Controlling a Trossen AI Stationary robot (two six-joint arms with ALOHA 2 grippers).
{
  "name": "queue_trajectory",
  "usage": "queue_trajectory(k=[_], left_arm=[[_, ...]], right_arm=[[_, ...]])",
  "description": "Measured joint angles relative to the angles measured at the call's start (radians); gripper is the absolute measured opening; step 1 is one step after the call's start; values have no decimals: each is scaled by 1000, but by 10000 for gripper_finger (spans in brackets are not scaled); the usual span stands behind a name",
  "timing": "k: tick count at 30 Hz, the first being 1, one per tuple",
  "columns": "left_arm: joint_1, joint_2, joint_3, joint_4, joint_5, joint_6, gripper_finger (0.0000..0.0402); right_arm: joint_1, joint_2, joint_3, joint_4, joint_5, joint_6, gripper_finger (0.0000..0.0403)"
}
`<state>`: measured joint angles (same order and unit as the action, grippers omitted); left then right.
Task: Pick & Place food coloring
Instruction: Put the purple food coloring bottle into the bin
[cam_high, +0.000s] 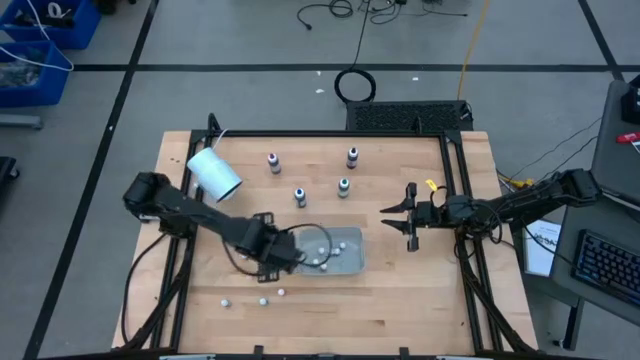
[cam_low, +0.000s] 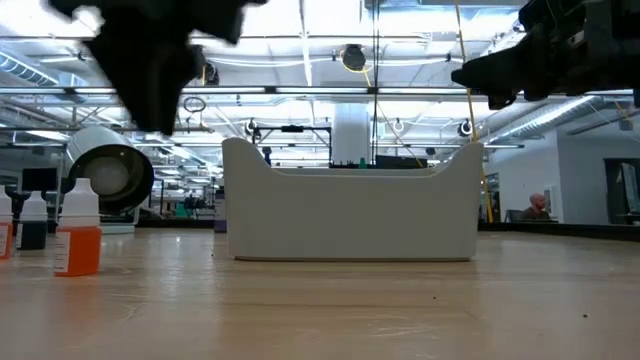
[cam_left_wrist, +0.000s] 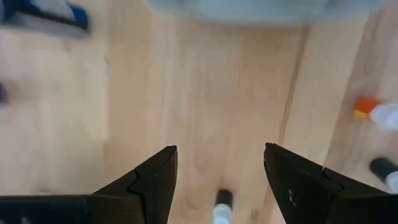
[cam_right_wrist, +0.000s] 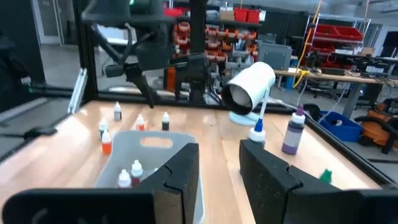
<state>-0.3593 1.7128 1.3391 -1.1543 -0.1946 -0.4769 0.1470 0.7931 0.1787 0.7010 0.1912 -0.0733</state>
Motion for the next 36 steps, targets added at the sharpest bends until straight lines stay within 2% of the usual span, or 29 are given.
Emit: queue_trajectory(k=[5, 10, 16, 22, 27, 32, 36], left_arm=[[-50, -130, -255, 243, 18, -102, 241], [-65, -249, -374, 188, 1, -270, 241], [-68, -332, -437, 103, -22, -434, 241], [-69, -337, -469, 109, 57, -570, 241], [-69, -337, -472, 141, 64, -696, 241], [-69, -322, -473, 226, 72, -737, 241], [-75, -258, -473, 229, 118, -735, 241]], right_arm=[[-2, -58, 0, -84, 100, -2, 104], [-1, -109, 0, -124, 122, 0, 105], [-1, -114, 0, -125, 122, 8, 105], [-1, -115, 0, -130, 122, 9, 105], [-1, -114, 0, -136, 122, 9, 105], [-1, -114, 0, -138, 122, 9, 105], [-1, -114, 0, -138, 122, 9, 105]])
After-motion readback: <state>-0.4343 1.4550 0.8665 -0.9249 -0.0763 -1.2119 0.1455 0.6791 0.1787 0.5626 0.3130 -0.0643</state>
